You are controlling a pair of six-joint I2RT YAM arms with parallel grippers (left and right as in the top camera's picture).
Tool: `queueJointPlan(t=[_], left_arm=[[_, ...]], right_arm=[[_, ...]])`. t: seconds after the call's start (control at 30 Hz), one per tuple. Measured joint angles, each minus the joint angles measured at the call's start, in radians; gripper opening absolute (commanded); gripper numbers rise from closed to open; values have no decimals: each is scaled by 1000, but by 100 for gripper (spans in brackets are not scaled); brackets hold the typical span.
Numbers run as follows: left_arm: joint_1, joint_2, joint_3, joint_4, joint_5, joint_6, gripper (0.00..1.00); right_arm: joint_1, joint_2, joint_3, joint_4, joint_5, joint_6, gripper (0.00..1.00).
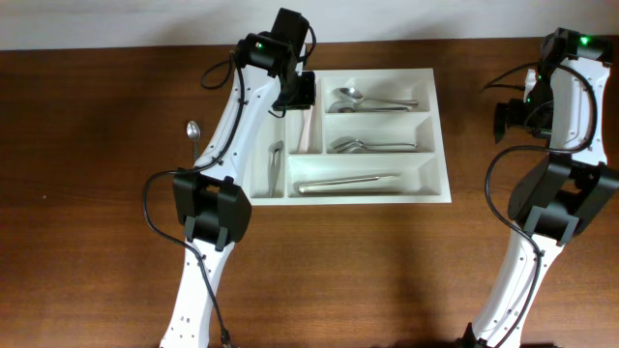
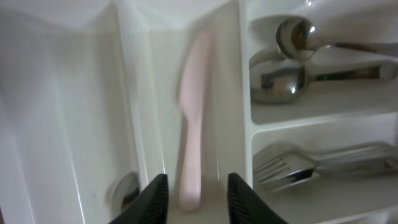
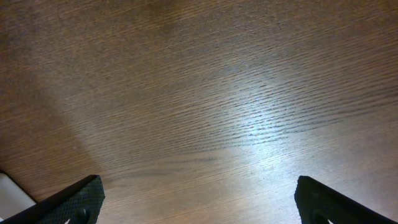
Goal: Pack container
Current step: 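Open the left gripper and withdraw it from the knife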
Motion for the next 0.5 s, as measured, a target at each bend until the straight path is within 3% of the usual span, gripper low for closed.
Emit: queueJointPlan(t=[0.17, 0.27, 0.5], left_arm=[[8, 0, 4, 24, -2, 0, 47], [32, 0, 32, 21, -3, 9, 64], [162, -32, 82, -69, -60, 20, 84]], right_arm=[[0, 0, 0, 0, 0, 0, 99], [0, 0, 0, 0, 0, 0, 99], [0, 0, 0, 0, 0, 0, 99]])
